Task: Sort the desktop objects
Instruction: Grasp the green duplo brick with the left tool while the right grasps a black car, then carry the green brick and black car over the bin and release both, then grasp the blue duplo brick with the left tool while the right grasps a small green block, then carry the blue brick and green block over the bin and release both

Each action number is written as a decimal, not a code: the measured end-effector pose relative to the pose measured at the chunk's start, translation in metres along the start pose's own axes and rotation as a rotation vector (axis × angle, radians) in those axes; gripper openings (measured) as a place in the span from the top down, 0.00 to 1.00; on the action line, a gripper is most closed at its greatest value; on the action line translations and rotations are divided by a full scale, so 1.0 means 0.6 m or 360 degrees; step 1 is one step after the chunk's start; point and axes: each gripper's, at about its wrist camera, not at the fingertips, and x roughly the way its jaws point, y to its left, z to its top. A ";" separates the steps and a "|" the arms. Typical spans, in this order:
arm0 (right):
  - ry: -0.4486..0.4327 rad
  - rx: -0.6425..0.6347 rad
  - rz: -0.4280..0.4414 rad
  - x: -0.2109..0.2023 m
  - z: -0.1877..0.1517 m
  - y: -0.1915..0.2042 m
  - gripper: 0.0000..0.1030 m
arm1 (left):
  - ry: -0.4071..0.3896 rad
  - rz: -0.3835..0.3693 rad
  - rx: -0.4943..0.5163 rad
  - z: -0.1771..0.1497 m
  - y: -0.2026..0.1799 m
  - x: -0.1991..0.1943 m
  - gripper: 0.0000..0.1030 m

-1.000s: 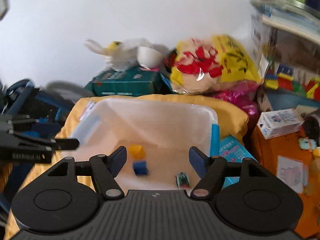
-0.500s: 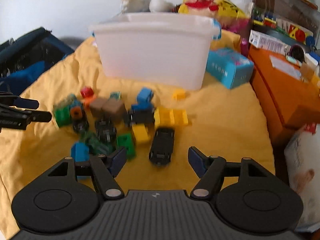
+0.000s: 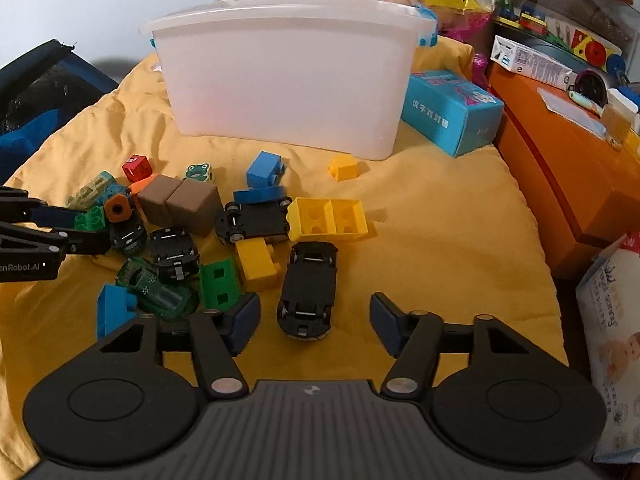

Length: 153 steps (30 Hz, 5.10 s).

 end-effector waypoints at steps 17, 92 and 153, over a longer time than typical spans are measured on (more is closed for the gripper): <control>-0.0099 0.0211 0.0155 -0.070 0.003 -0.048 0.68 | -0.0105 -0.0069 -0.0122 0.022 0.004 -0.099 0.63; -0.0022 -0.0078 0.0200 -0.065 0.004 -0.039 0.37 | 0.0246 -0.0230 -0.0238 -0.007 -0.126 -0.043 0.38; 0.0021 0.0091 0.0223 -0.027 0.460 -0.090 0.77 | -0.0056 -0.0085 -0.0120 0.491 0.045 -0.061 0.74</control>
